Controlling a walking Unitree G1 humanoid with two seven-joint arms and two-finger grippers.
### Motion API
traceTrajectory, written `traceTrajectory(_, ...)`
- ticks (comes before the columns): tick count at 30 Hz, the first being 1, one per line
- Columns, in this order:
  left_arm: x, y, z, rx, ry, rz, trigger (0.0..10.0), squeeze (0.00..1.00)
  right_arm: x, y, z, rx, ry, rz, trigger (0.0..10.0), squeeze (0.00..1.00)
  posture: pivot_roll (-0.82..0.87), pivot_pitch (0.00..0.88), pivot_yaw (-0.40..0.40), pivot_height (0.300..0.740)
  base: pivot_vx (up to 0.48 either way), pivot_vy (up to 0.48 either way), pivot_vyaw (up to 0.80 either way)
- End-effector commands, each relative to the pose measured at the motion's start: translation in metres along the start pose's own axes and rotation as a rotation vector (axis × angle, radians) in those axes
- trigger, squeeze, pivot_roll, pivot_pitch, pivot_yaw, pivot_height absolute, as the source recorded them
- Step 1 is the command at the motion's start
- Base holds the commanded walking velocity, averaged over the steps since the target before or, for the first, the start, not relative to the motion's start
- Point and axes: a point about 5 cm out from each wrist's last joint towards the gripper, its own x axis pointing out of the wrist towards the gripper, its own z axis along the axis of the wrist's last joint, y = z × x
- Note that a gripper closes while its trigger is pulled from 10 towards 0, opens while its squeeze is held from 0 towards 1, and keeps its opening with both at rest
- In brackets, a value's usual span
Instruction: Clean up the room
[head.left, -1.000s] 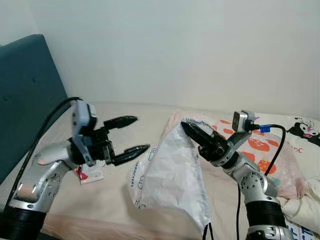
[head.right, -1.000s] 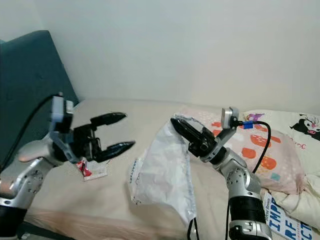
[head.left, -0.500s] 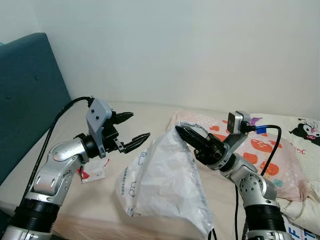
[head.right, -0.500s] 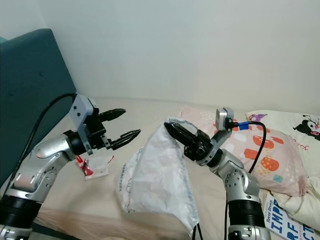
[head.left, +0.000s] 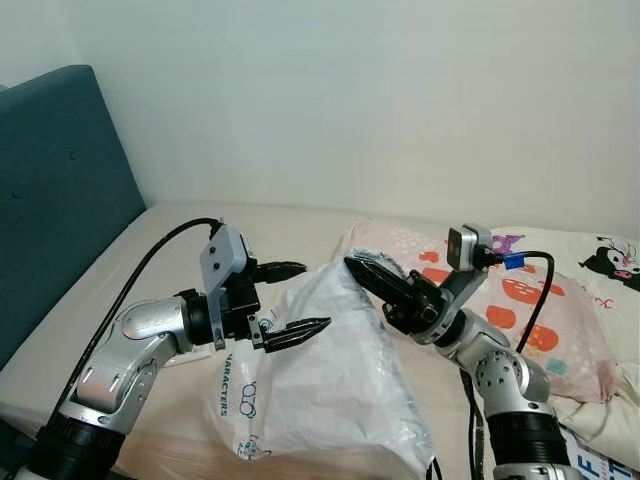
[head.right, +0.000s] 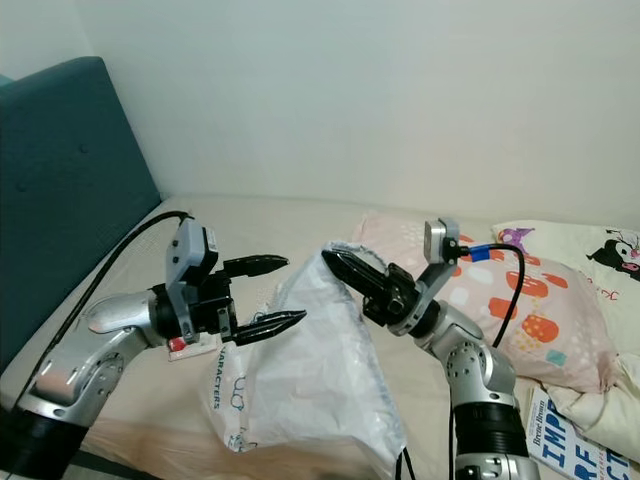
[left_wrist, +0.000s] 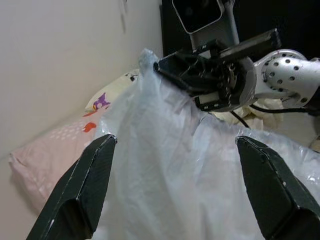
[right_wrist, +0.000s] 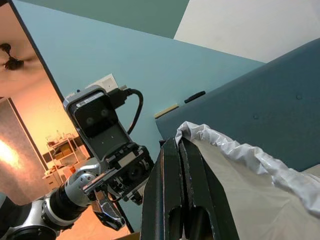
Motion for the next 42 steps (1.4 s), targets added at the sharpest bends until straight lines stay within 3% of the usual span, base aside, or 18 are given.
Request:
traceTrajectory(1, 0.003, -0.004, -0.002, -0.012, 0.004, -0.018, 10.0, 0.00, 0.002, 0.003, 0.001, -0.003, 0.003, 0.015, 0.0, 0.00, -0.03, 0.000, -0.021, 0.740, 0.000, 0.000, 0.00)
traceTrajectory(13, 0.016, -0.008, -0.008, -0.026, 0.005, 0.008, 10.0, 0.00, 0.002, 0.003, 0.000, -0.001, 0.001, 0.012, 0.0, 0.00, -0.03, 0.000, -0.017, 0.740, 0.000, 0.000, 0.00)
traceTrajectory(17, 0.044, -0.009, -0.018, -0.050, -0.004, 0.116, 10.0, 0.00, 0.003, 0.002, 0.000, 0.000, -0.006, 0.007, 0.0, 0.00, -0.03, 0.000, -0.016, 0.740, 0.000, 0.000, 0.00)
traceTrajectory(28, 0.054, -0.006, -0.025, -0.061, 0.013, 0.210, 10.0, 0.00, 0.003, 0.003, 0.000, 0.000, -0.009, 0.005, 0.0, 0.00, -0.03, 0.000, -0.013, 0.740, 0.000, 0.000, 0.00)
traceTrajectory(29, 0.055, -0.005, -0.028, -0.064, 0.014, 0.234, 8.7, 0.00, 0.003, 0.003, 0.000, 0.001, -0.009, 0.004, 0.0, 0.00, -0.03, 0.000, -0.012, 0.740, 0.000, 0.000, 0.00)
traceTrajectory(30, 0.055, -0.005, -0.028, -0.064, 0.014, 0.234, 8.7, 0.00, 0.003, 0.003, 0.000, 0.001, -0.009, 0.004, 0.0, 0.00, -0.03, 0.000, -0.012, 0.740, 0.000, 0.000, 0.00)
traceTrajectory(31, 0.055, -0.005, -0.029, -0.068, 0.011, 0.247, 0.0, 0.00, 0.003, 0.003, 0.000, 0.001, -0.011, 0.003, 0.0, 0.00, -0.03, 0.000, -0.012, 0.740, 0.000, 0.000, 0.00)
traceTrajectory(42, 0.049, -0.002, -0.033, -0.031, 0.050, 0.251, 0.0, 0.00, 0.003, 0.003, 0.001, -0.001, -0.013, -0.003, 0.0, 0.00, -0.03, 0.000, -0.013, 0.740, 0.000, 0.000, 0.00)
